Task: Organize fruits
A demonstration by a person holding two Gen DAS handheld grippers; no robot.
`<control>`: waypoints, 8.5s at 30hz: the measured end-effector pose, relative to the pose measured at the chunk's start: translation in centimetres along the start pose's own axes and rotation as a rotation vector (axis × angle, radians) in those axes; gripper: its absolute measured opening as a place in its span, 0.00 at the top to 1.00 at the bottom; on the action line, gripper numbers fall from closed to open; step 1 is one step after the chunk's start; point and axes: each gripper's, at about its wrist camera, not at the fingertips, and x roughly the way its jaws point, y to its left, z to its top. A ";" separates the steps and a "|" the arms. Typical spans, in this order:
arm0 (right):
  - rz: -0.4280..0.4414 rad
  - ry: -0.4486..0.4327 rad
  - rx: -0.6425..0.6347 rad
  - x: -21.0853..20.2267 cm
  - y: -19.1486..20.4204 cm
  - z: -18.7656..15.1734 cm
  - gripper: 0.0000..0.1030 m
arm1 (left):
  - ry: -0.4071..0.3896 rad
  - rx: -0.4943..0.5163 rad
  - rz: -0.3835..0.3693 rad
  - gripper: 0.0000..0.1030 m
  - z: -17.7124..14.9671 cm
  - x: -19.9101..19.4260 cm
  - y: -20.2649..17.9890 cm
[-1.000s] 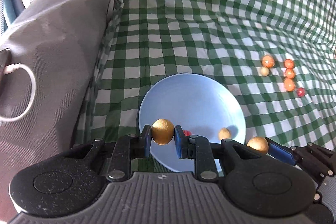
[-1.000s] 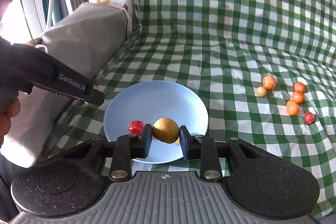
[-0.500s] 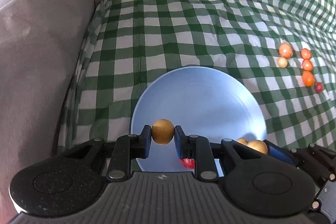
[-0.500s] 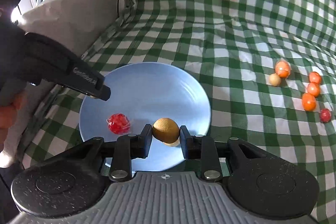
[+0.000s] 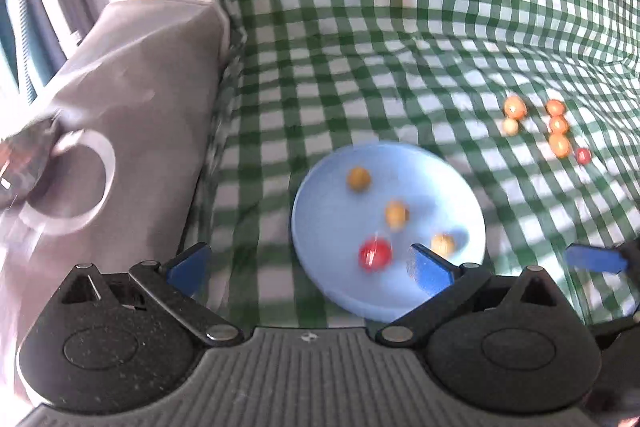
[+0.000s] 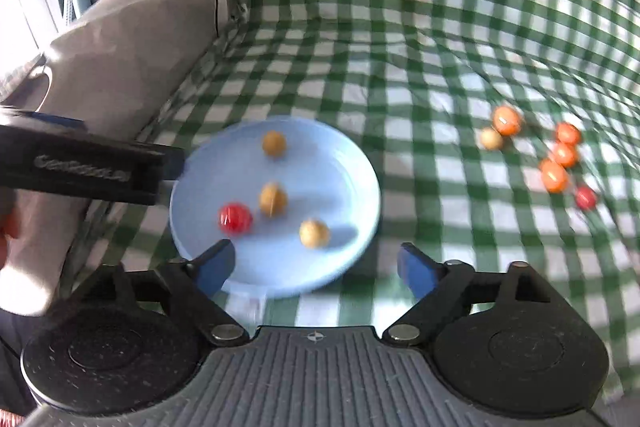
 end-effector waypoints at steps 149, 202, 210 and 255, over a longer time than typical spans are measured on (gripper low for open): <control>-0.221 -0.174 0.218 15.5 -26.1 1.3 0.24 | 0.116 0.355 -0.278 0.00 19.9 26.5 -30.0; 0.121 -0.248 -0.127 -10.4 3.5 -4.9 0.66 | 0.067 -0.080 -0.075 0.60 -3.1 -7.6 1.9; 0.103 -0.261 -0.176 -11.0 5.0 -5.3 0.66 | 0.053 -0.086 -0.101 0.60 -3.8 -8.0 1.3; 0.098 -0.244 -0.188 -10.4 5.1 -5.6 0.66 | 0.056 -0.119 -0.100 0.60 -4.1 -7.5 1.7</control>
